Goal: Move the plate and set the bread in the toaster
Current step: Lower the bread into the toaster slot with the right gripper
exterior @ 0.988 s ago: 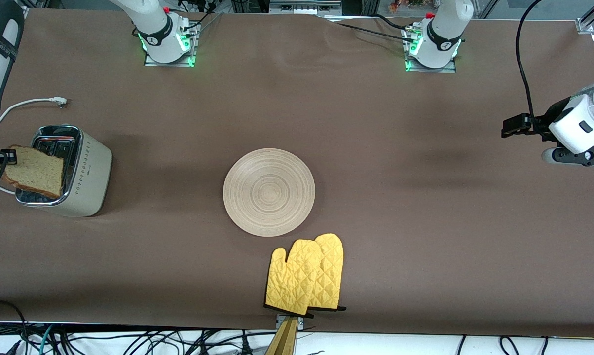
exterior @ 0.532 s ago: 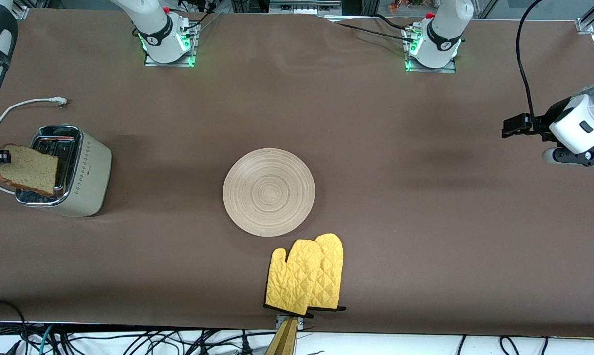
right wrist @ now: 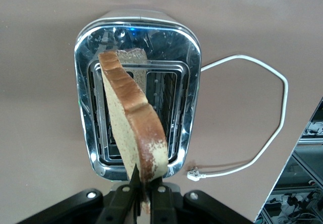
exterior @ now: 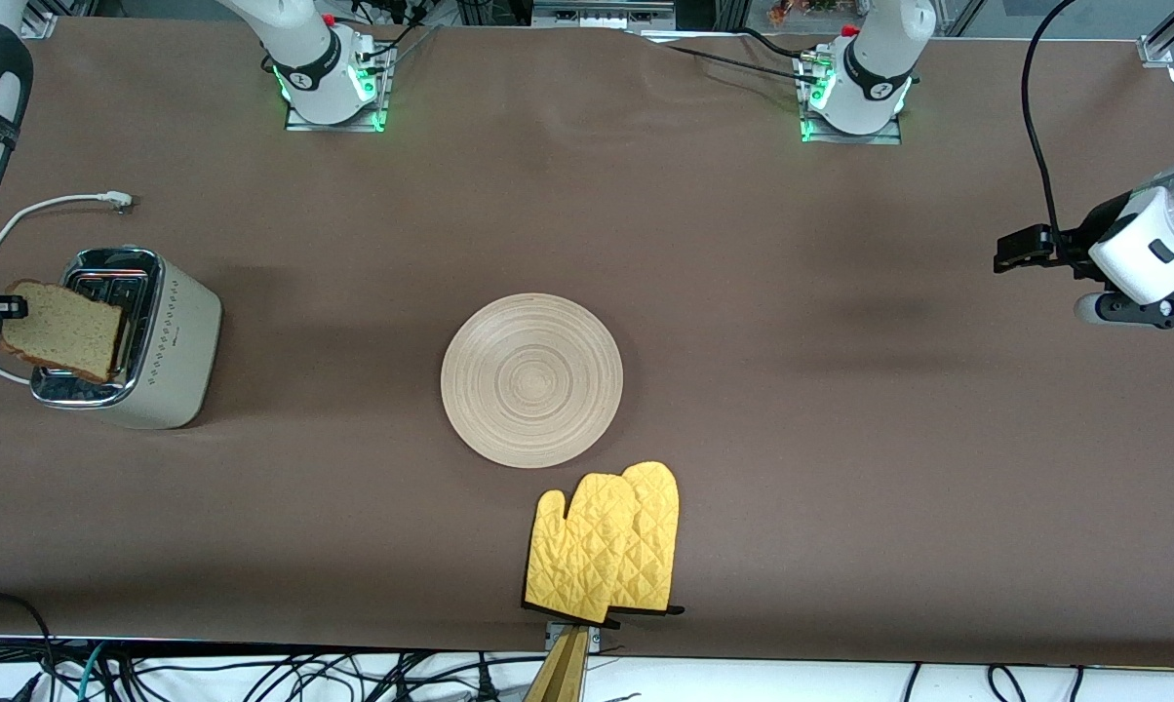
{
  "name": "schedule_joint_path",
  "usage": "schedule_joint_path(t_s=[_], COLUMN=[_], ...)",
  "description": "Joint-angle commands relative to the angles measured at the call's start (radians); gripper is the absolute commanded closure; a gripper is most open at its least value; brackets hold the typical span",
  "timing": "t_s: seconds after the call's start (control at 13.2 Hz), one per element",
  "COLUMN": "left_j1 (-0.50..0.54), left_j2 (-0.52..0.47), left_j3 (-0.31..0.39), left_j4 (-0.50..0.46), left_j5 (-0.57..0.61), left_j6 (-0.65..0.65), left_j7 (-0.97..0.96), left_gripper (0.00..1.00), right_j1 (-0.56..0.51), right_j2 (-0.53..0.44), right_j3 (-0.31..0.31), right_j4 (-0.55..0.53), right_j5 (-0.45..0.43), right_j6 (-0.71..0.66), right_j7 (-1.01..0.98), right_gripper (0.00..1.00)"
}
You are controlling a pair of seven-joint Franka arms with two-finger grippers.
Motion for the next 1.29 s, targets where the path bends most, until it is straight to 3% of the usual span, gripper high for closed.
schedule_joint_path(t_s=[0.0, 0.53, 1.22], left_j1=[0.012, 0.012, 0.009], left_j2=[-0.002, -0.002, -0.006], left_j3=[-0.003, 0.000, 0.063], left_j4=[0.001, -0.005, 0.035], left_j5=[-0.023, -0.023, -0.006], left_j6=[-0.012, -0.011, -0.057], left_j7=[0.022, 0.024, 0.011], left_gripper=[0.00, 0.00, 0.00], right_j1=[0.001, -0.001, -0.027], right_j2=[-0.013, -0.013, -0.002], right_j3=[-0.001, 0.000, 0.000], right_j4=[-0.022, -0.028, -0.036], right_j5=[-0.007, -0.002, -0.002], right_j6=[-0.036, -0.089, -0.102], right_j7=[-0.004, 0.002, -0.013], right_gripper=[1.00, 1.00, 1.00])
